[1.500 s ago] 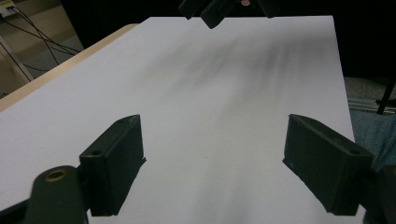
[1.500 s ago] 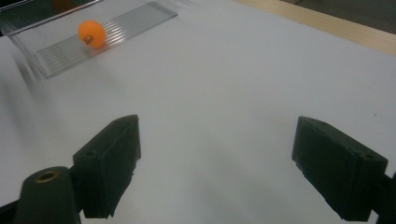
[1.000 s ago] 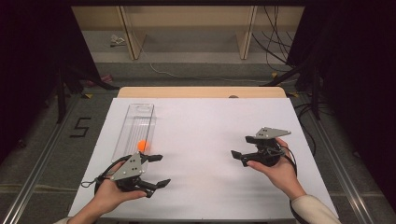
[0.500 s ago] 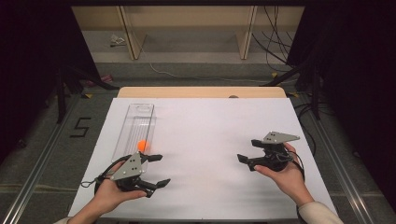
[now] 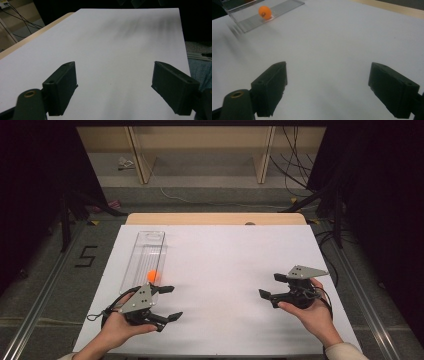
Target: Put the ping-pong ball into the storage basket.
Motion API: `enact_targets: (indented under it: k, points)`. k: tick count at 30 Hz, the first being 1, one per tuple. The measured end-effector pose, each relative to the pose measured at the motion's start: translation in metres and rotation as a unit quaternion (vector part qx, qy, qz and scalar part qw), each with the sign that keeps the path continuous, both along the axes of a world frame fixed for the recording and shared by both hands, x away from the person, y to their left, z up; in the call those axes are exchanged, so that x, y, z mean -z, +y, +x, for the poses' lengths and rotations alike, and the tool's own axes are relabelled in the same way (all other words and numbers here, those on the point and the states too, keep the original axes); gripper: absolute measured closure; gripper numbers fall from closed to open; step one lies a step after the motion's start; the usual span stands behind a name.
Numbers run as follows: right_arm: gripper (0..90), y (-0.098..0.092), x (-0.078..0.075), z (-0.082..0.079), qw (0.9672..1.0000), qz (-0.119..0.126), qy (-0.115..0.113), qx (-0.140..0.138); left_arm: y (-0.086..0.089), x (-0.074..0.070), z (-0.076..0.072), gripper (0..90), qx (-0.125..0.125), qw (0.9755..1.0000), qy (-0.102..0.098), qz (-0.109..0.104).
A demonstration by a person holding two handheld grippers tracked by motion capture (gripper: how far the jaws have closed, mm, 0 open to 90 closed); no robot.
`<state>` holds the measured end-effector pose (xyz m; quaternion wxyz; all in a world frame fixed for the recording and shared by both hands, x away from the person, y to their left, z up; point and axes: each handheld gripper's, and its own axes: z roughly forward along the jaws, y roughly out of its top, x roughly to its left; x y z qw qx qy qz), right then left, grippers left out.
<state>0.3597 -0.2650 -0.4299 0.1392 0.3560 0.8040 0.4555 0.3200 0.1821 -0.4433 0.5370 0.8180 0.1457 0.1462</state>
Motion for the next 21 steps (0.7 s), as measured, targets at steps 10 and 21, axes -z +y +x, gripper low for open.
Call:
enact_targets:
  k: [10, 21]
  points:
    - [16.4, -0.0024, 0.0019, -0.0040, 1.0000, 0.002, 0.003, -0.003, 0.0001, -0.0001, 0.0001, 19.4, -0.001, 1.0000, -0.001, -0.002]
    - [16.4, -0.0036, 0.0019, -0.0036, 0.9999, 0.010, 0.002, -0.001, -0.0001, -0.0004, 0.0003, 19.4, 0.000, 1.0000, -0.001, -0.004]
